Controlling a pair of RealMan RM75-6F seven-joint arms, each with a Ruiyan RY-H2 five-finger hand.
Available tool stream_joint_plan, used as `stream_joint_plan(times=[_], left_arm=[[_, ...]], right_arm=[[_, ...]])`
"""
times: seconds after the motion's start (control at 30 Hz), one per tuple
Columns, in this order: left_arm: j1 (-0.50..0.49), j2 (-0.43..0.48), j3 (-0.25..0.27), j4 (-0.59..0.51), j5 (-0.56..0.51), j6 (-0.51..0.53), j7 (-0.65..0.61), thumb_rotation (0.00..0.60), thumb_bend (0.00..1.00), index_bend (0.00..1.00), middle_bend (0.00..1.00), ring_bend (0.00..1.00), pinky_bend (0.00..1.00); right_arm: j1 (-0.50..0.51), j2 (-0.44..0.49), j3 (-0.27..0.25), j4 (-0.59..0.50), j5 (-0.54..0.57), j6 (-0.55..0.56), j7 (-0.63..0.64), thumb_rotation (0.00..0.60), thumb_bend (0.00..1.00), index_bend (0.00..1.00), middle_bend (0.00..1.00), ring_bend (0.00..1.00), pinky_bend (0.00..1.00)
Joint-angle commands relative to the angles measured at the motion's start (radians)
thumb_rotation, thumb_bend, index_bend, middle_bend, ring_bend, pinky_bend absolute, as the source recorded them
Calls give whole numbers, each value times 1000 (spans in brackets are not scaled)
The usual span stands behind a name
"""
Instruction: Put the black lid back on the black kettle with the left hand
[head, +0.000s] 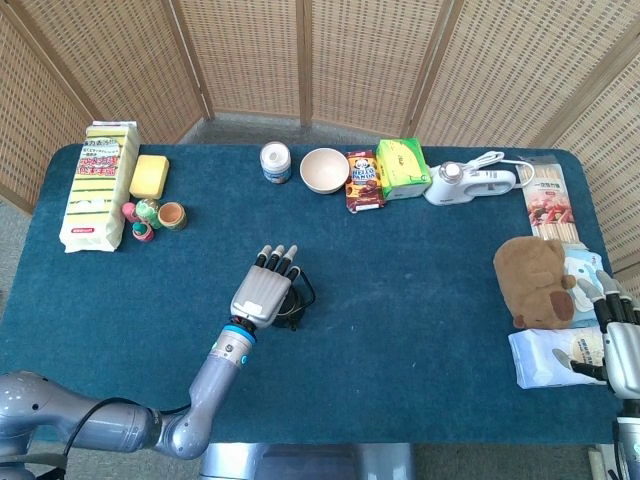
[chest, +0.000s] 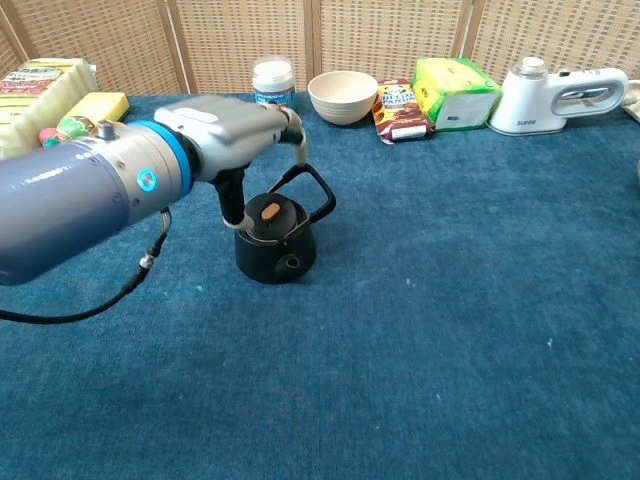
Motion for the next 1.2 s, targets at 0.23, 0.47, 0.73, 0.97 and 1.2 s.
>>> stream_joint_plan(times=[0.23,0.47,0.73,0.97,1.2], left_arm=[[7,50,-22,12,36,1,-57,600,211,130,0,0,72],[-8,25,-24,83,74,-19,-88,600,213,125,0,0,72],[-23,-20,-25,138,82,-32,-101,600,211,125,0,0,72],[-28,-37,-24,165,81,-38,-99,600,211,125,0,0,72],[-32,-52,-24,205,68,-60,-104,600,211,126,0,0,72]], right_arm=[[1,0,-2,-1,0,-3,-2,600,100,116,0,0,0],[3,1,1,2,6,-10,6,600,100,116,0,0,0],[3,5,0,1,5,-10,14,600,101,116,0,0,0],[3,9,2,1,5,-9,24,600,100,116,0,0,0],[2,12,1,0,3,-9,30,600,100,116,0,0,0]])
